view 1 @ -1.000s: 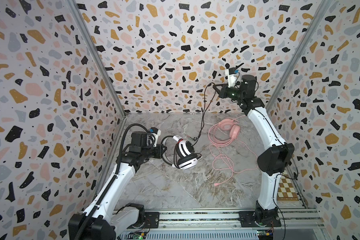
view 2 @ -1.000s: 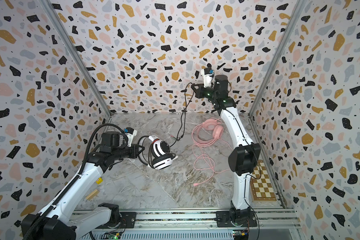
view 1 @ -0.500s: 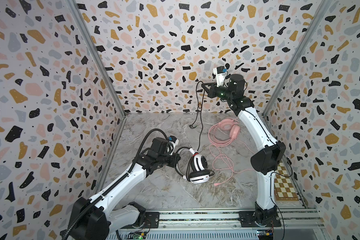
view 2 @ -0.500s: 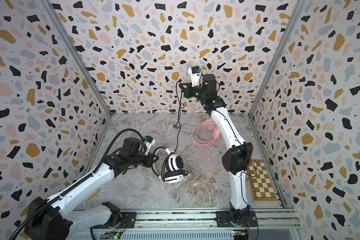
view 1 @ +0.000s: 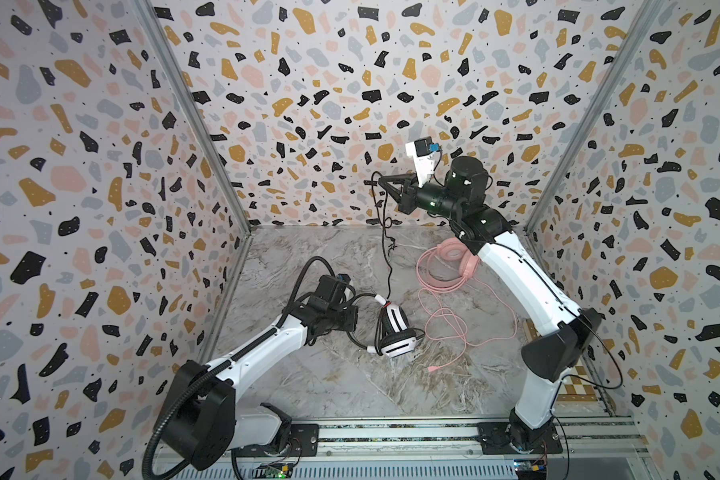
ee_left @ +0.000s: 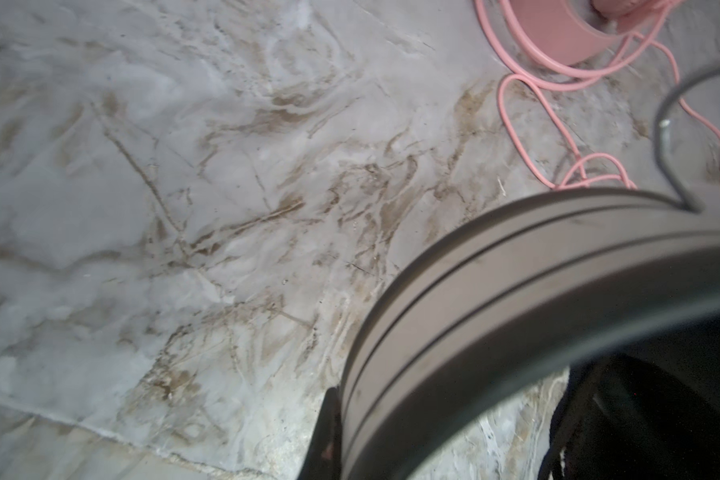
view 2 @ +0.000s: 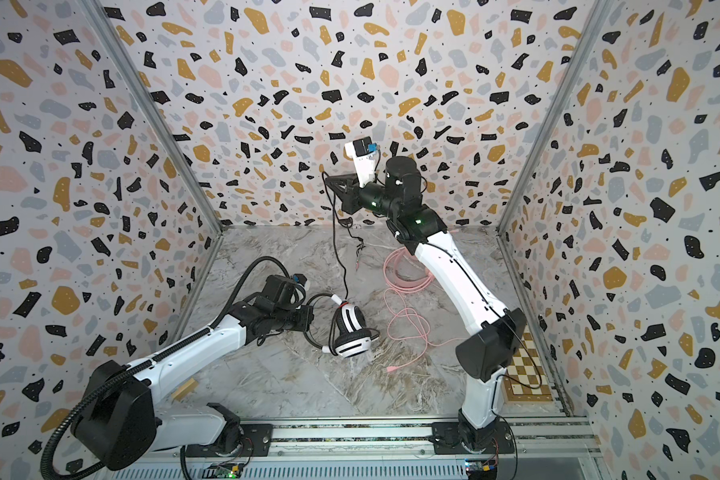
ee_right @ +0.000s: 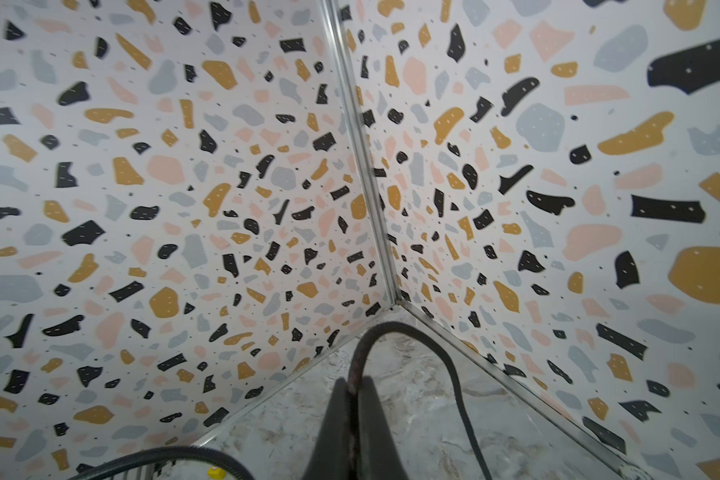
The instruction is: Wrap the headphones
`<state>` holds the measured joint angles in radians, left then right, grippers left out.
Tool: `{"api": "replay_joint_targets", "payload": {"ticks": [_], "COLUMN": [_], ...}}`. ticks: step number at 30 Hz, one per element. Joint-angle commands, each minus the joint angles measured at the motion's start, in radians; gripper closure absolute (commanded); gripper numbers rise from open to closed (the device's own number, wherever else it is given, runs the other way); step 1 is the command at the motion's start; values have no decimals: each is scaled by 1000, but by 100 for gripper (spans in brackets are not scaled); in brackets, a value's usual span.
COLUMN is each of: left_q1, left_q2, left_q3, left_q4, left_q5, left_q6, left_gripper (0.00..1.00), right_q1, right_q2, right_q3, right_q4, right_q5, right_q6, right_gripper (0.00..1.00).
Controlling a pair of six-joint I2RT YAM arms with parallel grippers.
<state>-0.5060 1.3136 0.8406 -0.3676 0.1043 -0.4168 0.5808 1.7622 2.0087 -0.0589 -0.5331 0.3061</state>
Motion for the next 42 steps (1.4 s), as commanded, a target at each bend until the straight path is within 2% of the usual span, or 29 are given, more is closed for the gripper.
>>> {"api": "replay_joint_targets", "payload": {"ticks": [1, 6, 11, 15, 20, 24, 28, 30, 37, 42], "left_q1": [-4, 3, 46, 78, 84, 79, 65, 65, 43, -19], "left_q2": [12, 71, 99, 96, 111, 157, 148, 114, -68, -153], "left_q3": [27, 57, 96, 95, 86, 94, 55, 20, -154, -209], "left_q4": [90, 160, 213, 264, 323, 330, 335, 342, 375, 367], "left_q5": [-63, -90, -130, -167, -217, -166, -124, -106, -77, -97], "left_q6": [-103, -183, -244, -303, -364, -366, -357, -331, -256, -242], "left_gripper": [100, 100, 100, 100, 100, 100, 100, 100, 100, 100], "right_q1": [21, 75, 105, 133, 188, 198, 186, 152, -19, -47], "right_q2": [-135, -287, -452, -540, -559, -504, -432, -405, -274, -134], "right_q3": [-114, -378, -647, -780, -856, -784, -645, -587, -431, -276], "right_q4": [162, 292, 382, 423, 486, 492, 431, 413, 442, 423], "right_q5": [-4, 16, 110, 138, 125, 92, 106, 105, 18, -25], "right_q6": [25, 75, 115, 155, 210, 187, 86, 67, 123, 136], "right_gripper": [100, 100, 100, 100, 100, 100, 100, 100, 100, 100]}}
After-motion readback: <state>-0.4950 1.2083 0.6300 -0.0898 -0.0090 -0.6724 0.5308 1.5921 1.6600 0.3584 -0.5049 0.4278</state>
